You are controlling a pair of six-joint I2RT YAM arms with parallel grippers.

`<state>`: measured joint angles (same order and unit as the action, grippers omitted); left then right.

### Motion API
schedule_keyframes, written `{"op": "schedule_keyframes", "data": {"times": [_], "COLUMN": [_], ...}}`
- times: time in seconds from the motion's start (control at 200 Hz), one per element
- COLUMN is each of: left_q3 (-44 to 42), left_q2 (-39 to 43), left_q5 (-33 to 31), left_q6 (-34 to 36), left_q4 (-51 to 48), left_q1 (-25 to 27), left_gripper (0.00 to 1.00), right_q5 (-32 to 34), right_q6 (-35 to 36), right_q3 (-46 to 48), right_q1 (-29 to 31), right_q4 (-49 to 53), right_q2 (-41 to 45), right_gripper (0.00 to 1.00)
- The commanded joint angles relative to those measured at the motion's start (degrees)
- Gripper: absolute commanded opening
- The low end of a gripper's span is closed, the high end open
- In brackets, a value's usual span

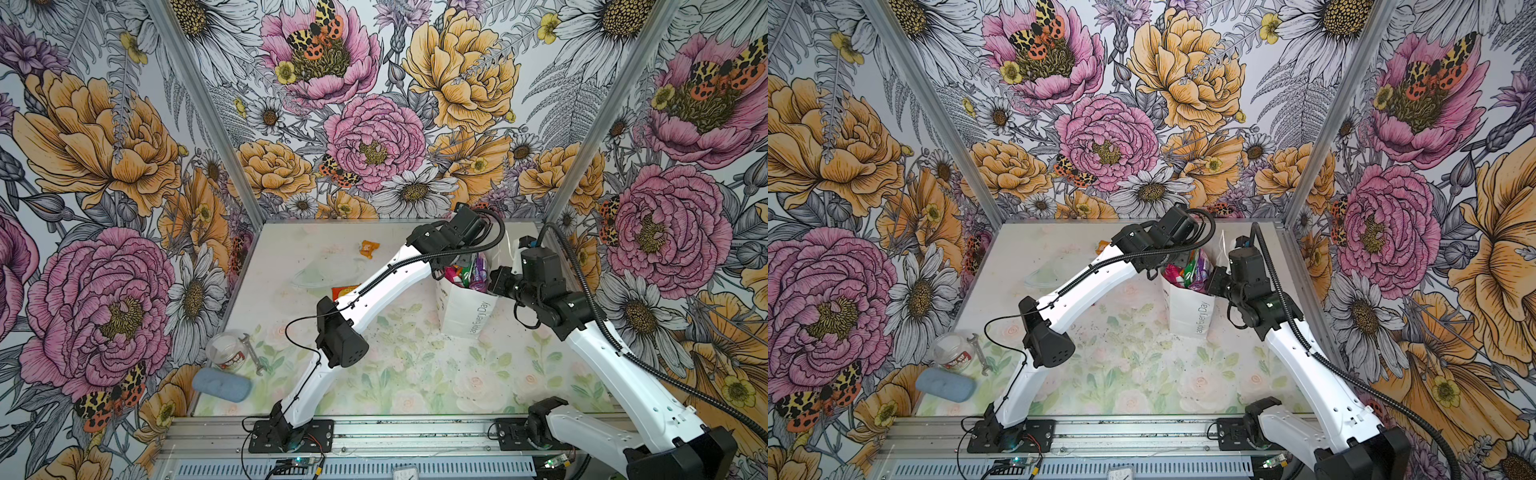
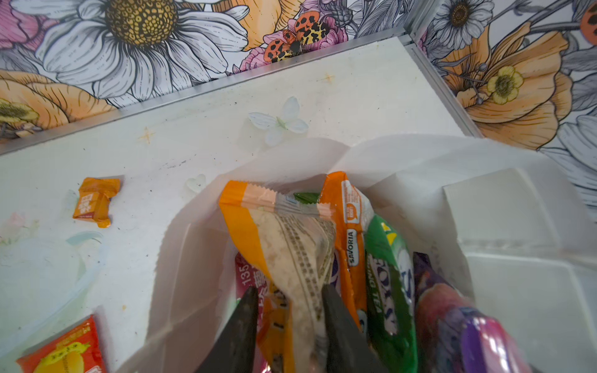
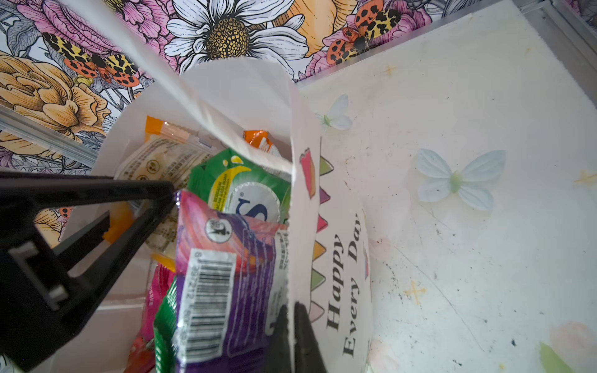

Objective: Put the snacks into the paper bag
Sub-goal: 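Lower the bread packet into the paper bag and open the left gripper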

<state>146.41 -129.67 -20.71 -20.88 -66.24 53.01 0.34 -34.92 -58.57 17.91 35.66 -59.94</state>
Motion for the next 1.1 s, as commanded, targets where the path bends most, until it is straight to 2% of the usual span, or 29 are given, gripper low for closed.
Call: {"op": "schedule_keyframes", "data": {"times": [0.0, 0.105, 0.405, 0.585, 0.901, 1.096], "left_q3": [1.6, 1.4, 0.8, 0.9, 0.2, -3.2], "left_q2": [1.2, 2.3, 7.1, 10.0, 14.7, 13.9], "left_q5": [1.5, 0.2, -0.4, -1.3, 3.7, 4.7], "left_q6": [0.5, 2.0, 3.6, 5.6, 5.8, 1.9], "left_q4": [0.3, 0.2, 0.4, 0.4, 1.5, 1.9], "left_q1": [-0.2, 0.2, 1.1, 3.1, 3.6, 1.5], "left_gripper": [0.47, 0.55, 0.61, 0.69, 0.73, 0.73], "right_q5": [-0.5, -0.8, -0.6, -0.7, -0.9, -1.3], "right_q6": [0.1, 0.0, -0.1, 0.0, 0.1, -0.1], "right_q3": [0.1, 0.1, 0.3, 0.2, -0.3, -0.8], "right_q1": [0.0, 0.1, 0.0, 0.1, 0.1, 0.0], "right_q4": [-1.5, -1.5, -1.5, -1.5, -1.5, -1.5], "right_q2": [1.0, 1.0, 1.2, 1.2, 1.1, 1.5], "right_gripper": [0.00, 0.00, 0.00, 0.00, 0.00, 0.00]}}
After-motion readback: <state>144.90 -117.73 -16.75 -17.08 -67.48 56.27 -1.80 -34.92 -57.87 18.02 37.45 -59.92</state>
